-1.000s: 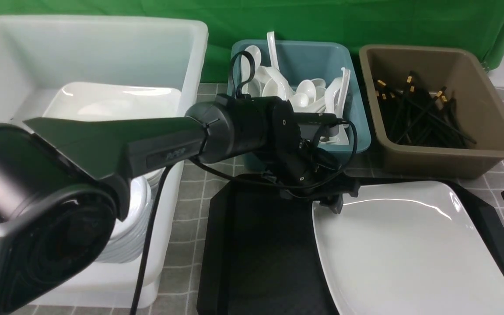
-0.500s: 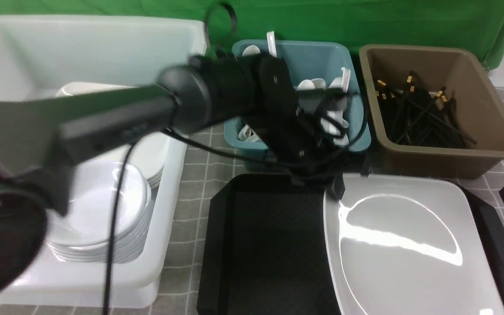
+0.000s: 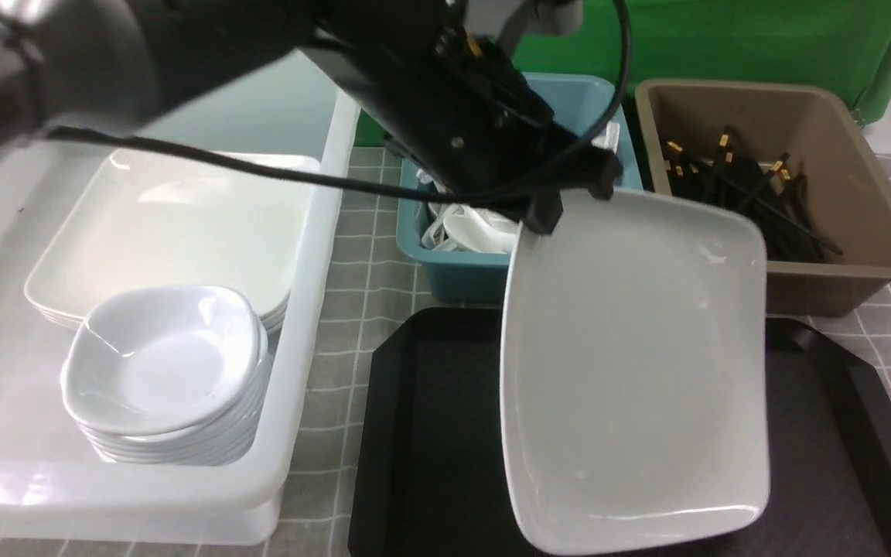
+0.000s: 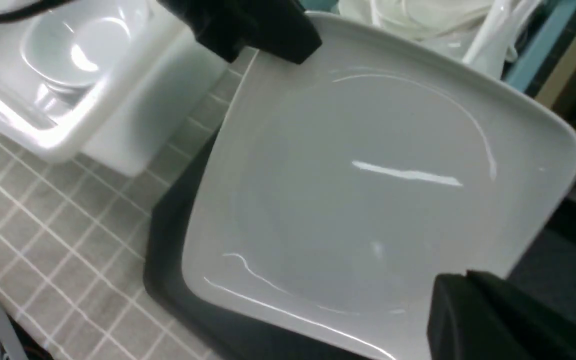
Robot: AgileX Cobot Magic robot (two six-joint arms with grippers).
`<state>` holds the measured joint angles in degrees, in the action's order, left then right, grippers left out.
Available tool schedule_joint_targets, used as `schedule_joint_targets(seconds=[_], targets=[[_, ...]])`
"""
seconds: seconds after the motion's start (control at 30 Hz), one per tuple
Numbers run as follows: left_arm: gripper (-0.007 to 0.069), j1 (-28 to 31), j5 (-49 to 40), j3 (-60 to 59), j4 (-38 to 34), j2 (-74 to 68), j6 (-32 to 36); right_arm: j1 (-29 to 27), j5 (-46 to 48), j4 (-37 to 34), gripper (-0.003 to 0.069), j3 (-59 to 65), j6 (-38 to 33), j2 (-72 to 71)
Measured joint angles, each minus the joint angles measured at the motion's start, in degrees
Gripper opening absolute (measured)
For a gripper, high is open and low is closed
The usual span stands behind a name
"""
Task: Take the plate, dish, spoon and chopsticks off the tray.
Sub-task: Use the left arm to put the plate into the large storage box on the left
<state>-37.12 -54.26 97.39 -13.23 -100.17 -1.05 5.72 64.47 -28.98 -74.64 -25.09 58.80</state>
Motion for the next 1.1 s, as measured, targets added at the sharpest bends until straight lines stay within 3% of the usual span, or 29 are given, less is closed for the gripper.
schedule_joint_targets(seconds=[0.27, 0.5, 0.7, 0.8, 0.87, 1.0, 1.1], targets=[[0.0029, 2.8, -3.5, 9.5, 1.7, 3.7, -1.7, 1.4, -1.5, -9.2, 0.0038, -0.1, -8.8, 0.0], [0.0029, 19.0, -6.3, 15.1, -6.1, 6.2, -2.0, 9.7, -5.3, -9.5, 0.003, -3.0, -9.8, 3.2], [0.0029, 39.9, -7.9, 10.0, -16.3, 9.1, 2.4, 22.8, -7.5, 5.1, 0.0029, -10.6, 0.8, 10.5], [0.0029, 49.4, -4.7, 3.7, -22.6, 11.4, 4.6, 30.0, -8.2, 15.8, 0.0029, -14.1, 7.6, 14.8], [0.0029, 54.6, -2.0, -0.5, -25.4, 12.8, 5.9, 32.8, -8.5, 18.5, 0.0029, -16.3, 9.3, 17.4], [0.0029, 60.9, 4.7, -11.0, -30.4, 13.9, 9.0, 36.1, -9.6, 19.7, 0.0028, -21.0, 10.5, 22.1], [0.0029, 62.2, 11.4, -18.5, -34.6, 13.9, 11.7, 37.5, -11.5, 20.1, 0.0028, -25.0, 10.6, 26.3]])
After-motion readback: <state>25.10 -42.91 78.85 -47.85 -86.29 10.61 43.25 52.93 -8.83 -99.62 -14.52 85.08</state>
